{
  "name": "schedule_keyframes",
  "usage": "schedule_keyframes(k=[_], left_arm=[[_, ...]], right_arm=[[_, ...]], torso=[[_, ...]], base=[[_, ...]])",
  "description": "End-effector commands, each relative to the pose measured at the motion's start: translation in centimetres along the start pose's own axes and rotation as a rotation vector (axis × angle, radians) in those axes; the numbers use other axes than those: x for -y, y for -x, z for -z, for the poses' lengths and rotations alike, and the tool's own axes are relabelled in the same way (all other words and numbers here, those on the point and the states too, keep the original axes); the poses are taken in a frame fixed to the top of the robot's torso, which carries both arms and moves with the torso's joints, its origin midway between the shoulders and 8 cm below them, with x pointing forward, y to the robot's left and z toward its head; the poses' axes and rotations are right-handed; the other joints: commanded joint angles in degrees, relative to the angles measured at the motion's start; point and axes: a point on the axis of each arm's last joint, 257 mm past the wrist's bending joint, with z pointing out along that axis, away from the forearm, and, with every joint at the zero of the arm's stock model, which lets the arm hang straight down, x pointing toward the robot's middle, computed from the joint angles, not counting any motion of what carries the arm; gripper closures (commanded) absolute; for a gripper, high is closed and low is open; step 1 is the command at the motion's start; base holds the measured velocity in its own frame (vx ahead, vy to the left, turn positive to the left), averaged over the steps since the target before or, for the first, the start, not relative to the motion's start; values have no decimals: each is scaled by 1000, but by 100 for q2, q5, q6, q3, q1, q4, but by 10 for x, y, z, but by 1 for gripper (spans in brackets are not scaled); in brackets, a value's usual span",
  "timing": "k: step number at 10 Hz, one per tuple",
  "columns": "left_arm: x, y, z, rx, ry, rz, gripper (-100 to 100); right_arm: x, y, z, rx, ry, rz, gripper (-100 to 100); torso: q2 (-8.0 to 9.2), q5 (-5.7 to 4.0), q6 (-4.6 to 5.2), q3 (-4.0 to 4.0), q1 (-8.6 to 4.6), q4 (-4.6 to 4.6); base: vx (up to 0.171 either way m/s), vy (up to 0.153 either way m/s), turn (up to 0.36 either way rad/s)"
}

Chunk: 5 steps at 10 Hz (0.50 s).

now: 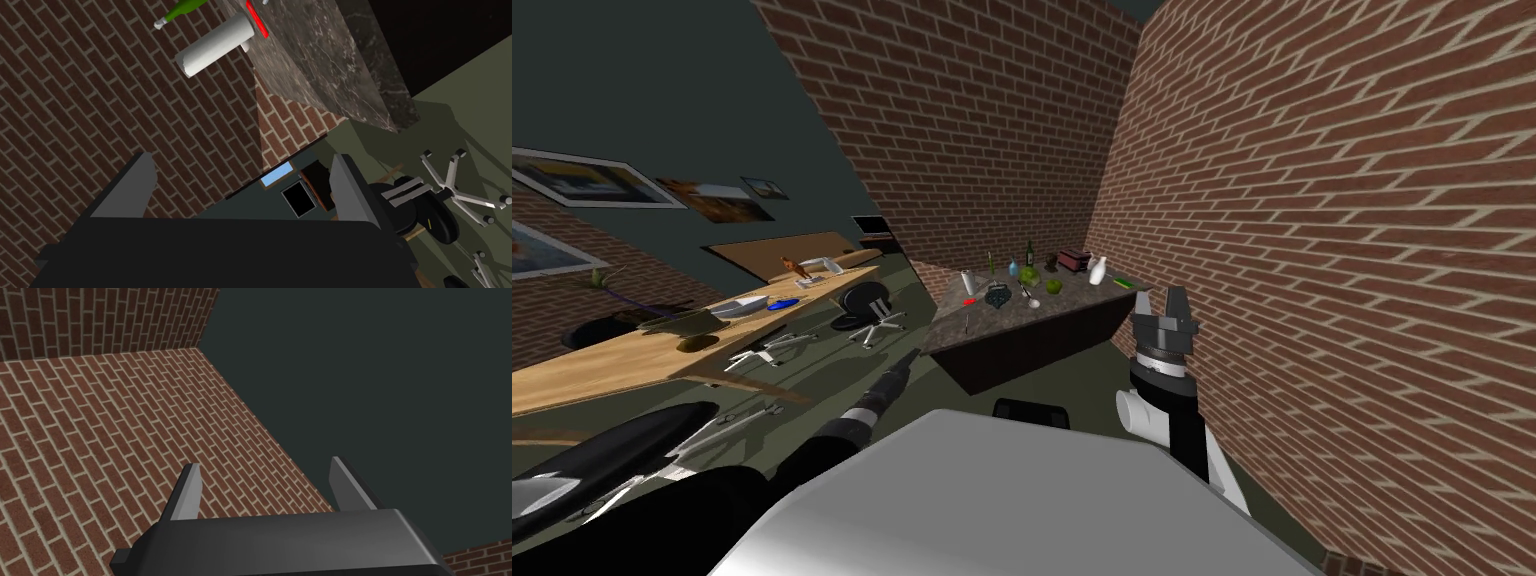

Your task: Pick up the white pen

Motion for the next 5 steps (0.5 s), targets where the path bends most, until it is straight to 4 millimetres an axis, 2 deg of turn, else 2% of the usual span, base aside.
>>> schedule_keyframes(k=[1,2,3,4,5], left_arm=[[-21,4,5,-18,63,-14,-100],[-39,8,14,-33,122,-23,-100],[-41,8,16,-39,129,-28,-100],[-58,12,26,-58,189,-39,-100],[-60,12,27,-61,193,-42,-100]], right_arm=[[0,0,0,0,0,0,0],[0,0,0,0,0,0,0],[0,0,0,0,0,0,0],[0,0,0,0,0,0,0],[0,0,0,0,0,0,0]], torso=[[0,0,0,0,0,0],[-5,1,-2,-2,1,-1],[-9,0,1,-5,-2,-2],[-12,0,-3,-7,-1,-2],[-14,0,1,-8,-1,-3]], base=[[-15,0,-84],[-5,-10,-192],[-1,-4,-92],[4,-8,-169],[4,-3,-98]])
